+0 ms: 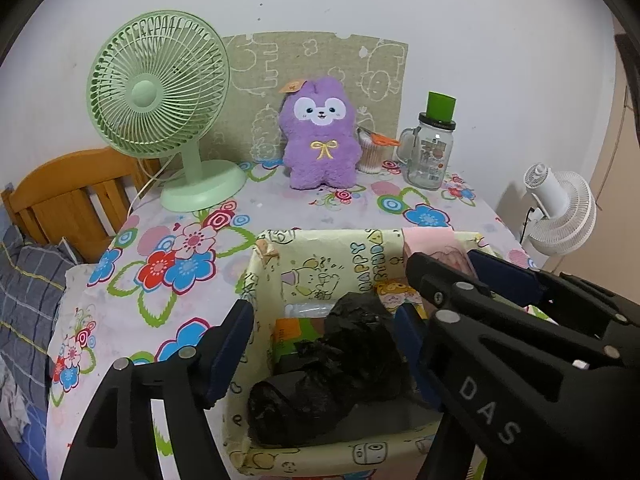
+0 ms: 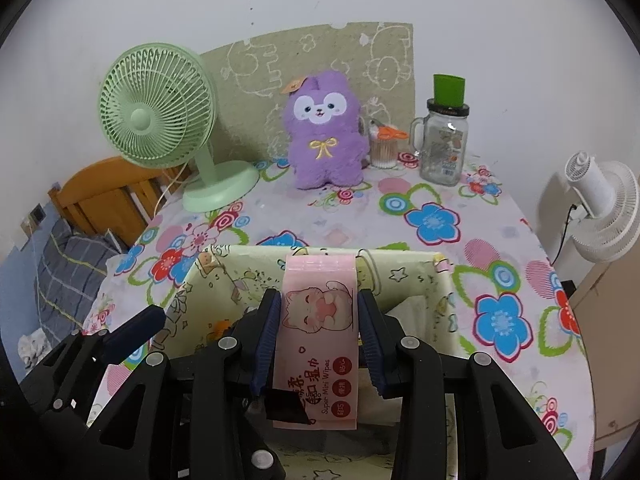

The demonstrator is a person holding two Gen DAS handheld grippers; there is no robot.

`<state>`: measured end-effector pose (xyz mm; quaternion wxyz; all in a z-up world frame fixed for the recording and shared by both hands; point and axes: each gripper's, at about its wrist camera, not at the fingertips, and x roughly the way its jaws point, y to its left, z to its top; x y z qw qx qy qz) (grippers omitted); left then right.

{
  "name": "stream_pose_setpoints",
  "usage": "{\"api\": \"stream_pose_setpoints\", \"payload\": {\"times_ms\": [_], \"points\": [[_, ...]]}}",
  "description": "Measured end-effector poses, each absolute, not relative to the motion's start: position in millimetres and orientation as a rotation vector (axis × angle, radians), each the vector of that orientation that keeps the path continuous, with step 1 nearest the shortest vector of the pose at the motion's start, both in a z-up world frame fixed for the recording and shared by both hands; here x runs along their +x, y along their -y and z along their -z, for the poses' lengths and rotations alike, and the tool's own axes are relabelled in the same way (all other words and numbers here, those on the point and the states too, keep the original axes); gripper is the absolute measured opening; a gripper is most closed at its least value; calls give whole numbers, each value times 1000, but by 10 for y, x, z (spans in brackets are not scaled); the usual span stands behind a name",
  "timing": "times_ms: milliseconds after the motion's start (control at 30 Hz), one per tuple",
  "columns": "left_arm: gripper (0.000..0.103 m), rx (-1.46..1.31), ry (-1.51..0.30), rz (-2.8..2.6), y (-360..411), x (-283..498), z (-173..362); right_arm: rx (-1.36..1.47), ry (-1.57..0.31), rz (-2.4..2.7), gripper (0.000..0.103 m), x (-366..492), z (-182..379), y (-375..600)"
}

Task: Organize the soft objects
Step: 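Carry the black bag with the left tool while the right tool carries the wipes pack over the box, then open the left tool to drop the black bag while the right tool releases the wipes pack into the box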

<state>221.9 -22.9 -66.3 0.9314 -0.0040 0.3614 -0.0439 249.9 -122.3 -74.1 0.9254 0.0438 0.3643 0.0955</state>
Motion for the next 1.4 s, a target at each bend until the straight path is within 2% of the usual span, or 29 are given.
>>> {"api": "stream_pose_setpoints", "payload": {"times_ms": [533, 567, 600, 667, 933, 1400], "points": [[81, 0, -764, 62, 148, 2247, 780, 69, -787, -237, 44, 2633, 922, 1071], [81, 0, -766, 61, 149, 2249, 788, 67, -791, -237, 48, 2638, 931, 1069], [81, 2, -769, 61, 151, 2252, 799, 64, -796, -235, 60, 2640, 942, 1069], [81, 4, -775, 62, 157, 2252, 816, 68, -795, -230, 71, 2629, 955, 1085], [83, 16, -774, 64, 197, 2221, 811, 56, -789, -207, 73, 2559, 923, 1129], [86, 26, -722, 93, 307, 2006, 628, 73, -732, -151, 84, 2265, 727, 1337]]}}
